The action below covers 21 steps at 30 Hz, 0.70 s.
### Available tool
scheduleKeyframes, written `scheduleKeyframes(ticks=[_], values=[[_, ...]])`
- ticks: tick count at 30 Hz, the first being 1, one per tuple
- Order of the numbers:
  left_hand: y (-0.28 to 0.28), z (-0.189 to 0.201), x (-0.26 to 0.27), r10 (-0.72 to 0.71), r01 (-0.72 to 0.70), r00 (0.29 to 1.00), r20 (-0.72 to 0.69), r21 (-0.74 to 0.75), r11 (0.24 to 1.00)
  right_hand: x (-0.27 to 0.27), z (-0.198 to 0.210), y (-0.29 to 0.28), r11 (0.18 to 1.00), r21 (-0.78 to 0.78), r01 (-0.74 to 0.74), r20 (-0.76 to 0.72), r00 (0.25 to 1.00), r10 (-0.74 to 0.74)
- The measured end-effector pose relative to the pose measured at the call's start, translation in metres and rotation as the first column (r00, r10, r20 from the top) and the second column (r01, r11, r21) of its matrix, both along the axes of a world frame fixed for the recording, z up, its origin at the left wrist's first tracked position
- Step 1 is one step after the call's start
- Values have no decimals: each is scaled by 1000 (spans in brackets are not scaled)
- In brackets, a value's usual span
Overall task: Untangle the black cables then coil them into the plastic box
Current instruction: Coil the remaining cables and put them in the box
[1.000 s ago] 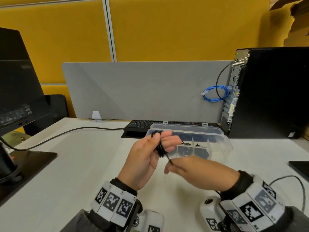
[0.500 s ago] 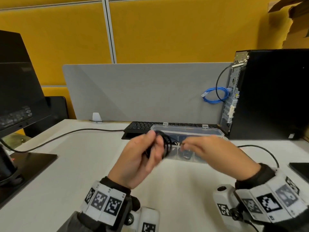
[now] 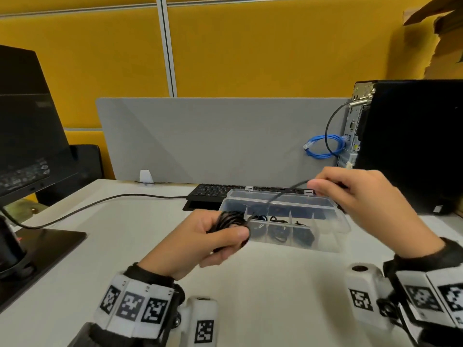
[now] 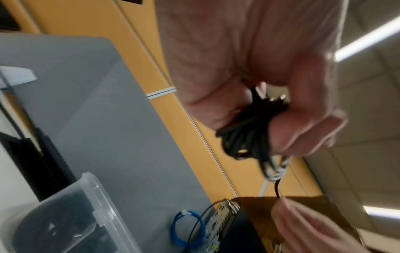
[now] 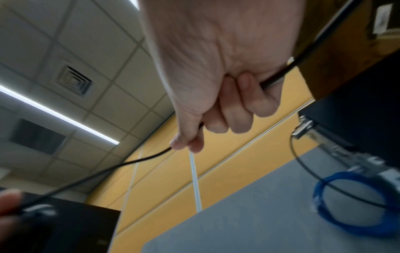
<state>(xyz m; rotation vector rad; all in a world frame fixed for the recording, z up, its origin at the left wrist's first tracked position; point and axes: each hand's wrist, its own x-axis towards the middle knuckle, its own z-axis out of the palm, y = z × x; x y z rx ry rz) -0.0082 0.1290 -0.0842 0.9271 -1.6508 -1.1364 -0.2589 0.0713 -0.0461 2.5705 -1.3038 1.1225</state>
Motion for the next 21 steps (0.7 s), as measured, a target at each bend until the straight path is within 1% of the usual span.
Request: scheduleKeyframes(ticks=[2, 3, 4, 5, 6, 7, 8, 9, 10, 11, 12, 13, 14, 15, 16, 17, 18, 19, 20, 21], values=[[0, 1, 11, 54, -49, 986, -156, 32, 998, -13, -2, -11, 995, -13, 100, 30, 995, -100], [0, 3, 16, 57, -47, 963, -265, 44, 998, -20, -3, -16, 990, -7, 137, 39, 990, -137], [-1, 4, 22, 48, -32, 920, -388, 48, 998, -27, -5, -20, 983, 4, 182, 36, 983, -182], [-2, 7, 27, 44, -21, 860, -508, 52, 998, -35, -7, -23, 971, 17, 239, 28, 971, -239], [-4, 10, 32, 59, -33, 800, -598, 54, 998, -43, -9, -25, 956, 34, 292, 30, 956, -293], [-6, 14, 35, 89, -65, 754, -651, 62, 996, -51, -11, -28, 934, 52, 353, 12, 935, -354], [-9, 17, 37, 129, -107, 729, -673, 75, 991, -55, -13, -30, 897, 64, 437, -59, 899, -434], [-12, 21, 36, 172, -150, 727, -665, 91, 984, -58, -16, -32, 863, 62, 502, -179, 856, -485], [-15, 24, 32, 203, -183, 756, -622, 98, 978, -57, -17, -34, 847, 66, 528, -301, 820, -487], [-18, 27, 24, 210, -195, 811, -546, 86, 977, -52, -16, -35, 848, 78, 524, -374, 804, -462], [-21, 30, 14, 199, -190, 872, -448, 66, 980, -43, -14, -33, 874, 127, 469, -351, 846, -402], [-22, 32, 1, 185, -180, 922, -340, 46, 983, -31, -11, -26, 918, 195, 344, -254, 922, -292], [-24, 34, -12, 167, -166, 955, -246, 26, 986, -17, -7, -16, 949, 251, 189, -168, 974, -149], [-26, 37, -25, 151, -152, 972, -178, 9, 988, -2, -2, -5, 949, 312, 50, -122, 992, -13], [-28, 39, -36, 142, -144, 980, -141, -4, 990, 10, 3, 6, 929, 363, -73, -62, 993, 103], [-30, 43, -46, 143, -146, 981, -128, -13, 989, 16, 4, 12, 898, 391, -200, 32, 978, 205], [-31, 46, -52, 145, -149, 980, -134, -17, 989, 20, 5, 15, 869, 381, -316, 161, 948, 274], [-31, 48, -57, 138, -142, 980, -143, -16, 990, 20, 5, 15, 872, 312, -378, 275, 914, 298], [-31, 49, -61, 108, -109, 984, -145, -4, 994, 17, 7, 13, 911, 203, -359, 334, 900, 280], [-28, 50, -64, 36, -33, 989, -145, 25, 999, 13, 8, 9, 955, 92, -283, 355, 905, 234]])
